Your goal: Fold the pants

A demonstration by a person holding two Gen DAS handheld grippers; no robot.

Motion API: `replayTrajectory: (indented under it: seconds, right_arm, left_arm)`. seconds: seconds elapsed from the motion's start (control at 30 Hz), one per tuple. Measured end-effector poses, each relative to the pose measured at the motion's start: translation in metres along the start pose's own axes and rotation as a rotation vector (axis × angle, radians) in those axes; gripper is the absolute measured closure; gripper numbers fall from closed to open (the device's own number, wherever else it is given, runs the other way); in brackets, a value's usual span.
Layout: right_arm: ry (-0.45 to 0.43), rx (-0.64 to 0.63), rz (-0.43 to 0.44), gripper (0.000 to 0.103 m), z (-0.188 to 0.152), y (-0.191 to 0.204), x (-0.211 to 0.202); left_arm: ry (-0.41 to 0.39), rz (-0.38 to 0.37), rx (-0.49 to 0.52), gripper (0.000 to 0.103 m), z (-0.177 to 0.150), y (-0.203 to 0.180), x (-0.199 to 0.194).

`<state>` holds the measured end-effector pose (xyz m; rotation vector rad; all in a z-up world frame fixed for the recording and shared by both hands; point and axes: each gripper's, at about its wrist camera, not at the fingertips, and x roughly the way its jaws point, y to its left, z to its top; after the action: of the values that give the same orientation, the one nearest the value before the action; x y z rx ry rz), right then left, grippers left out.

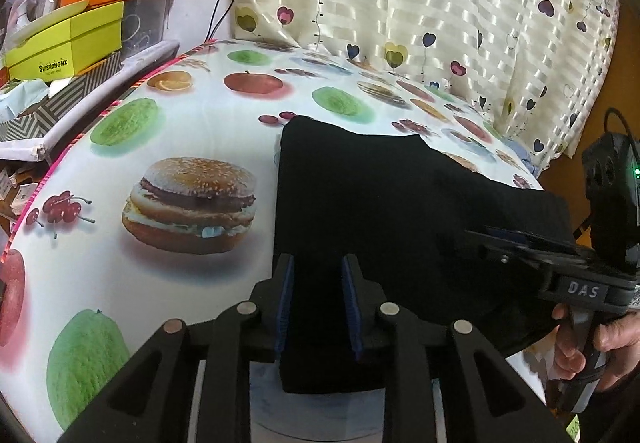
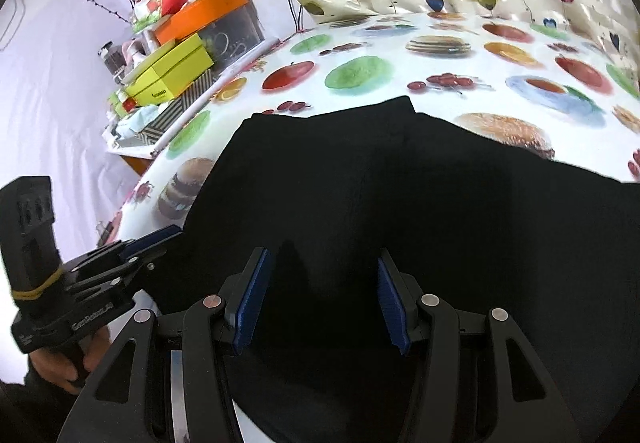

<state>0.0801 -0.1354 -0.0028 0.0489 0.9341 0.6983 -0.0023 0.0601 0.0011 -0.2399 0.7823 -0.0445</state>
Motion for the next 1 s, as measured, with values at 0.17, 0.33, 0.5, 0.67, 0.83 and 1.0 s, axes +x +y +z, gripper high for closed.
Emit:
replayTrajectory:
  seconds: [0.17,0.33,0.5,0.67,0.83,1.0]
  right_arm:
    - [0.005,0.02,-0.032,0.094,0.005,-0.001,0.007]
    - [-0.027,0.048,0.01,0.099,0.0,-0.001,-0.003]
    - [-0.081,0.058,0.014,0.099,-0.011,0.003,-0.026]
    - [-0.028,0.101,-0.008,0.098,-0.017,-0.011,-0.011]
    - [-0.05,0.07,-0.078,0.086,-0.013,-0.011,-0.021]
    - [-0.095,0.08,-0.101,0.085,-0.016,-0.013,-0.037]
  left_arm:
    - [0.001,-0.006,0.007,0.072,0.0,-0.002,-0.001]
    - [-0.001,-0.011,0.006,0.072,0.0,-0.001,-0.001]
    - [-0.008,0.012,0.018,0.072,-0.003,0.0,-0.004]
    - [0.015,0.002,-0.01,0.071,-0.004,0.006,-0.003]
    - [-0.021,0.013,-0.007,0.071,0.004,0.007,-0.014]
    - [-0.039,-0.003,0.001,0.071,0.014,0.002,-0.016]
